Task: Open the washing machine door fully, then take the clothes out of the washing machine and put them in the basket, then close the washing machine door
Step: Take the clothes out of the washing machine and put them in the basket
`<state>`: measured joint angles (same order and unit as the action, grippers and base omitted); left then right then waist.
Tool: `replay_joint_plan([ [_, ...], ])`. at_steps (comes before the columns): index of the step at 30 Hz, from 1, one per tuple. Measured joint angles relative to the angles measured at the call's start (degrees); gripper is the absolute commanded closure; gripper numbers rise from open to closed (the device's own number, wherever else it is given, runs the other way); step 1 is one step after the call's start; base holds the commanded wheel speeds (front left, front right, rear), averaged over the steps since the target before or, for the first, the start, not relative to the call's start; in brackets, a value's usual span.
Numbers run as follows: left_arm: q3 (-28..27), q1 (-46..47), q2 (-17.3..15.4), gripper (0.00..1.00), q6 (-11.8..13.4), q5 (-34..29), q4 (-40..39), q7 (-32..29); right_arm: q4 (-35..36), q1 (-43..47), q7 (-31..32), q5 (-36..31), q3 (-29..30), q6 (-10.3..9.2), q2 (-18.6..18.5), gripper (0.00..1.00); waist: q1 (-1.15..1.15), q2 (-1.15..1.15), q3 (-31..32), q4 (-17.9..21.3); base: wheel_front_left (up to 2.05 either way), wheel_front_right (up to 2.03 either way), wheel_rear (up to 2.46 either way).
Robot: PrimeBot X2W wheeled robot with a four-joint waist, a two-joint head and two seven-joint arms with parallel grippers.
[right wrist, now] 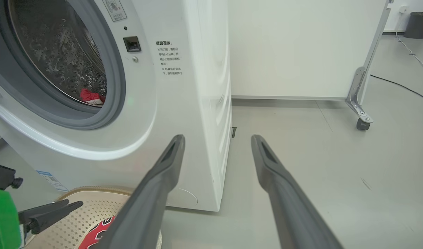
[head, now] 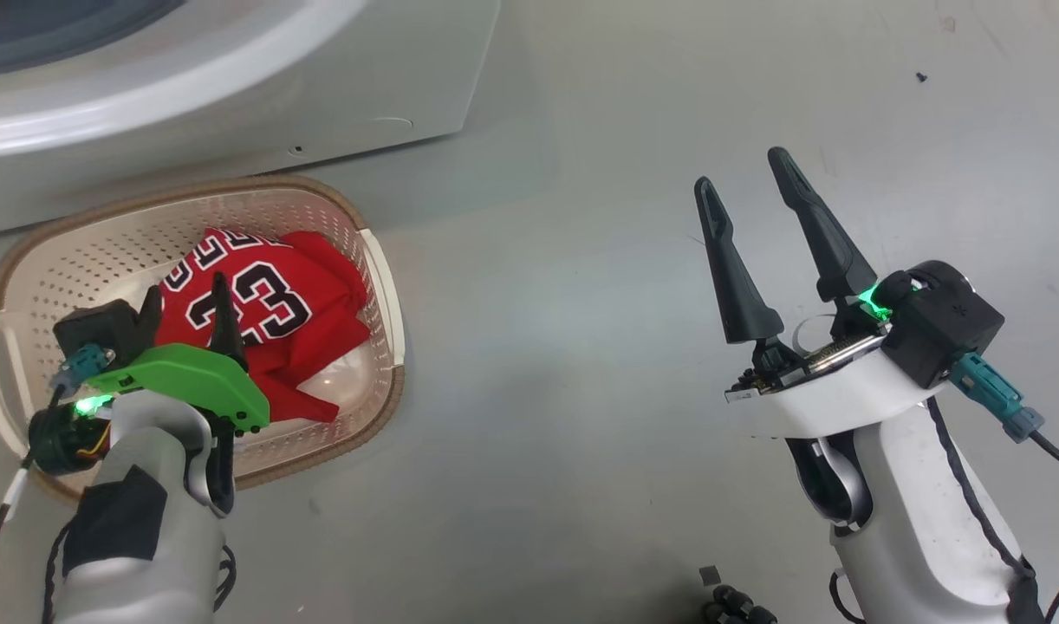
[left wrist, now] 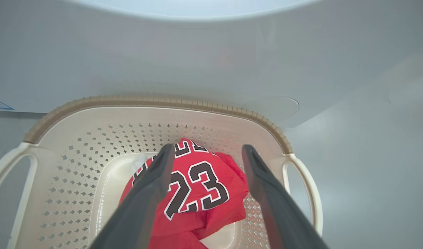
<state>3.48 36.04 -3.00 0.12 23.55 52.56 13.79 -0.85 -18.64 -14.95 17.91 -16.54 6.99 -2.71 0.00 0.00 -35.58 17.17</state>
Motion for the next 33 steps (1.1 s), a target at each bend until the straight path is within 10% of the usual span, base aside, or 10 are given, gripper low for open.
replay_joint_plan([
  [33, -1.34, -16.96, 0.86, 0.00, -0.33, -3.98, -24.79, 0.65, -5.04, 13.45, 0.01, -3.45, 3.98, 0.00, -1.30, 0.00, 0.00, 0.00, 23.88, -10.46, 0.00, 0.00, 0.00],
])
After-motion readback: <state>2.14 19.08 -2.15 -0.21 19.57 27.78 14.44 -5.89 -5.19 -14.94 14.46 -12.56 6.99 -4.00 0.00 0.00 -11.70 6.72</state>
